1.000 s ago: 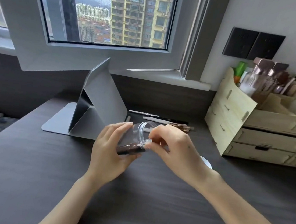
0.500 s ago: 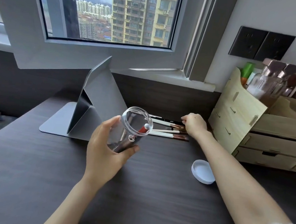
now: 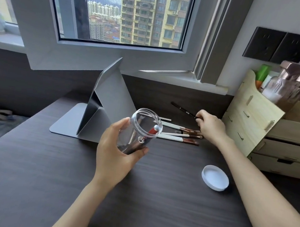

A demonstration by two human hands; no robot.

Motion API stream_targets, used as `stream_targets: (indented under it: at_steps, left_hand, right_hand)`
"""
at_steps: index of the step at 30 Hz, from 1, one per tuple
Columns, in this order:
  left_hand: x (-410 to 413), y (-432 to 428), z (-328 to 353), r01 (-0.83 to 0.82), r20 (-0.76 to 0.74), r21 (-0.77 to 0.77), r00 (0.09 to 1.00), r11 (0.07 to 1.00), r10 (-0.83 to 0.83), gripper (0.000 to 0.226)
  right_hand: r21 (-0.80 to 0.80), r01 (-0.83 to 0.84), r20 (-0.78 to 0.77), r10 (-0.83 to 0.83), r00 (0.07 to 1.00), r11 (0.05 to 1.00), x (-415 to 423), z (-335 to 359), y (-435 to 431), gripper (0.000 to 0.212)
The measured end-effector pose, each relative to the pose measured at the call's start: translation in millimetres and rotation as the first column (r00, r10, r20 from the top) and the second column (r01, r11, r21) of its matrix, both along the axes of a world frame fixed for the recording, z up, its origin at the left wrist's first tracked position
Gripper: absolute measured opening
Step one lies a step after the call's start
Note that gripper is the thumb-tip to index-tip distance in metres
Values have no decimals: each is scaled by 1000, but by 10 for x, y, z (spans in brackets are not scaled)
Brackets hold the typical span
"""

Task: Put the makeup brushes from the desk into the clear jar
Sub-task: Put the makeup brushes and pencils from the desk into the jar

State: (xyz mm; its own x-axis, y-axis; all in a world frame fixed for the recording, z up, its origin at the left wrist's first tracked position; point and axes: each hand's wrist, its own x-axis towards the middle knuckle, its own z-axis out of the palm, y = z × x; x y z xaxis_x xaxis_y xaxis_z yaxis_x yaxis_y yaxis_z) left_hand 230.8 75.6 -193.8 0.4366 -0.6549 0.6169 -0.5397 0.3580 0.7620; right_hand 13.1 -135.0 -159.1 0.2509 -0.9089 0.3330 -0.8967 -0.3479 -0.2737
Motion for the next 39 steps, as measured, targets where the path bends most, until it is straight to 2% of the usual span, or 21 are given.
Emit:
stream_targets:
  at_steps: [3, 5, 7, 9, 14, 17, 20, 22, 23, 25, 27, 28, 29, 31, 33, 35, 39]
  left_hand:
    - [4, 7, 9, -6, -7, 4, 1000, 1000, 6, 73]
    - [4, 16, 15, -16, -19, -4, 1000, 1000, 16, 73]
    - [3, 29, 26, -33, 17, -22, 999, 999, 33, 73]
    - [1, 47, 38, -42, 100, -47, 994, 998, 47, 72]
    - [-43, 84, 54, 3, 346, -85, 938, 996, 27, 69]
    - [-77, 82, 21, 63, 468, -87, 884, 994, -15, 70]
    - [-86, 83, -1, 94, 481, -63, 875, 994, -52, 75]
    - [-87, 87, 9, 91, 448, -43, 892, 995, -62, 75]
    - [-87, 88, 18, 83, 412, -31, 909, 996, -62, 75]
    - [-67, 80, 43, 67, 273, -16, 960, 998, -60, 72]
    - [-27, 74, 65, 47, 78, -30, 996, 998, -44, 71]
    - [-11, 77, 84, 35, -5, -48, 999, 998, -36, 71]
    - [9, 82, 101, 20, -79, -58, 997, 998, -24, 70]
    - [46, 90, 139, -6, -205, -70, 979, 998, -9, 68]
    - [102, 93, 156, -18, -305, -105, 952, 994, -14, 65]
    - [152, 93, 161, -21, -383, -134, 923, 991, -32, 58]
    - [176, 86, 175, -23, -437, -169, 898, 985, -54, 54]
  right_hand:
    - [-41, -157, 283, 163, 945, 987, -127, 127, 429, 9]
    - [-74, -244, 383, 254, 888, 967, -217, 195, 801, 10]
    - [-113, -296, 413, 316, 854, 949, -290, 249, 1165, 10]
    - [-200, -337, 354, 388, 851, 920, -323, 302, 1455, 11]
    - [-436, -437, 33, 500, 865, 786, -166, 388, 1793, 26]
    - [-479, -503, -32, 559, 829, 719, -12, 342, 1891, 24]
    - [-467, -539, -124, 552, 825, 701, 123, 266, 1902, 24]
    - [-468, -552, -149, 554, 819, 691, 158, 232, 1879, 26]
    - [-469, -553, -110, 576, 810, 688, 160, 234, 1871, 27]
    - [-490, -502, 90, 614, 785, 713, 160, 266, 1825, 28]
    - [-503, -365, 301, 555, 776, 784, 207, 292, 1660, 26]
    - [-488, -306, 341, 501, 796, 818, 273, 264, 1522, 24]
    - [-465, -289, 321, 464, 826, 837, 365, 200, 1366, 21]
    - [-394, -403, 130, 485, 865, 826, 605, 2, 1107, 18]
    - [-260, -577, -109, 570, 814, 774, 850, -232, 939, 32]
    - [-170, -668, -274, 616, 738, 724, 1059, -376, 869, 39]
    - [-162, -728, -488, 587, 646, 666, 1309, -463, 826, 21]
